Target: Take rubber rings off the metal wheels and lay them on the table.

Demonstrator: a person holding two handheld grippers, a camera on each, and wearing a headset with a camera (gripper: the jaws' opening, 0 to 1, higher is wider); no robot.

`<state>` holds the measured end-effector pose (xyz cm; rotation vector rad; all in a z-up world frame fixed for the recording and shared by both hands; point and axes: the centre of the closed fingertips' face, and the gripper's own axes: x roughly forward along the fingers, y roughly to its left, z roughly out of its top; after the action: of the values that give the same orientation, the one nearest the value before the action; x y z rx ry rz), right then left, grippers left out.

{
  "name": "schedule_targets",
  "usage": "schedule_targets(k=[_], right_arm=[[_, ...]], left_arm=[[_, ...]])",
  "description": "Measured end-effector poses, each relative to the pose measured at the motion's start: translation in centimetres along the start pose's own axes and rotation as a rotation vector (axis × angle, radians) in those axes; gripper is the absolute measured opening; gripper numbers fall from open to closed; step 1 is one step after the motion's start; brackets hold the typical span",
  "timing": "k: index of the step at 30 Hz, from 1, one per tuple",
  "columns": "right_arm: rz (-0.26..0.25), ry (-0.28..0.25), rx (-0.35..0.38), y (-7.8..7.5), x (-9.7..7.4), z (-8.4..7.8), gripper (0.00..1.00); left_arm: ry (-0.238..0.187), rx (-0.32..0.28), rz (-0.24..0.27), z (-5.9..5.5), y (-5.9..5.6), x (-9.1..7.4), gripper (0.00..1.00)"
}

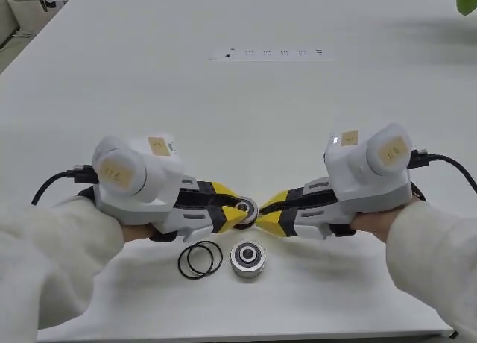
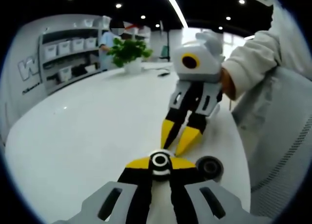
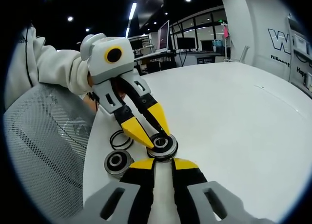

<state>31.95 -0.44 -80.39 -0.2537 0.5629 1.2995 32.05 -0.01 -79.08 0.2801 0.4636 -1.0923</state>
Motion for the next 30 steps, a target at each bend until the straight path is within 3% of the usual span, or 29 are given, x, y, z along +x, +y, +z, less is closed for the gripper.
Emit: schedule_targets(k=[3,9,12,14,26,30], right_arm=[[-0.013,-0.005,-0.007,-0.14,0.33,0.05,0.21],[-0.003,-0.028,-0.065,0.44,0.89,0.57,0.23],[-0.001,-0.008,-0.103,0.44,0.96,0.32,0.21],[0.008,-0.007,-0.076,0.32,0.76,0.12,0.19],[0.020,0.011,-0.084,0.40,0.27,-0.13,0.11],[0.006,0.011,-0.079,-0.02,0.12,-0.16,0.01]], left_arm=[[0.000,-0.002,0.000,-0.01,0.01,0.02,0.14],[-0.001,-0.003,-0.002,0.00,-0.02,0.09,0.14],[-0.002,-0.002,-0.003,0.00,0.00,0.11,0.14],[-0.002,-0.002,-0.003,0.00,0.00,0.10,0.14],[0.003,-0.016,-0.002,-0.08,0.04,0.04,0.14],[0.005,-0.015,-0.006,-0.13,-0.05,-0.11,0.13]])
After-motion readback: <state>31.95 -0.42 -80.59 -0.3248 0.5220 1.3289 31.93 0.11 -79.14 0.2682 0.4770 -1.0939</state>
